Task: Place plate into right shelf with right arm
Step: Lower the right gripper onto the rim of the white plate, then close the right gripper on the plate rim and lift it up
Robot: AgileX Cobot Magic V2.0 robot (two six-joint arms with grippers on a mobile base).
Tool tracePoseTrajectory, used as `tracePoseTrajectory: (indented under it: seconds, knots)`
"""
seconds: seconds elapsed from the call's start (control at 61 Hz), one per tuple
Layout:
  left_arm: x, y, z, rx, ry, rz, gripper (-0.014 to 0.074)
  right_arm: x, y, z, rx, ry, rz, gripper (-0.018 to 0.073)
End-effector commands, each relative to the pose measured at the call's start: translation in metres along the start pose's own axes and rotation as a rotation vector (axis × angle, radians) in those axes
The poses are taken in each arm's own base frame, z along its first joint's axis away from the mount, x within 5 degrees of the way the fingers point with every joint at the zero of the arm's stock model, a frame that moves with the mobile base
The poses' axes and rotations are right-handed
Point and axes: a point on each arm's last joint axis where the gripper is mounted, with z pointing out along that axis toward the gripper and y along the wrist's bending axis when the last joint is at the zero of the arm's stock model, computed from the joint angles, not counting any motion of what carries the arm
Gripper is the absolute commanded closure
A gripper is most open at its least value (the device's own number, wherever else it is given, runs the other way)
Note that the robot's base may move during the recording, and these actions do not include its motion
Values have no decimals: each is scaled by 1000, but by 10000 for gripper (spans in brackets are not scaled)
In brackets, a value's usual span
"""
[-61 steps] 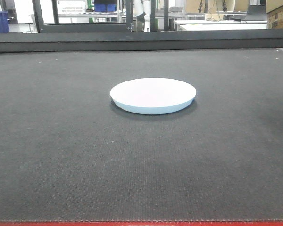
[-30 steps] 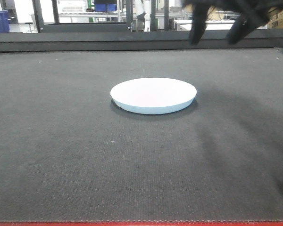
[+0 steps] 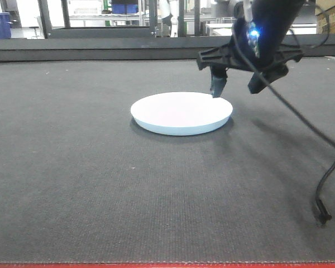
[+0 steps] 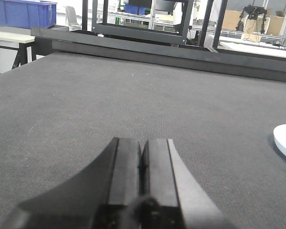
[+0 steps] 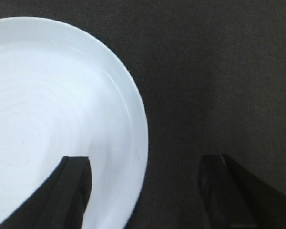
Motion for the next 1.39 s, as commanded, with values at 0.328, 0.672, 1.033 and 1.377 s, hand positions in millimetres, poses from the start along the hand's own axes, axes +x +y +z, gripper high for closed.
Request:
tracePoseTrajectory:
  seconds: [0.328,0.672,1.033,1.377]
  knots:
    - [-6,-1,-1,13,-93,-6,643,-23,4,-1,-38,-176,-55,189]
    - [-6,-1,-1,13,-93,-6,643,-12,4,20,-35,-136,-60,228]
    - [-6,-1,-1,13,-93,-6,643,-16,4,12,-34,-146,-58,495]
    - [-6,-1,-1,13,-93,-6,643,-29,-4,-55,-18,-202,-40,495]
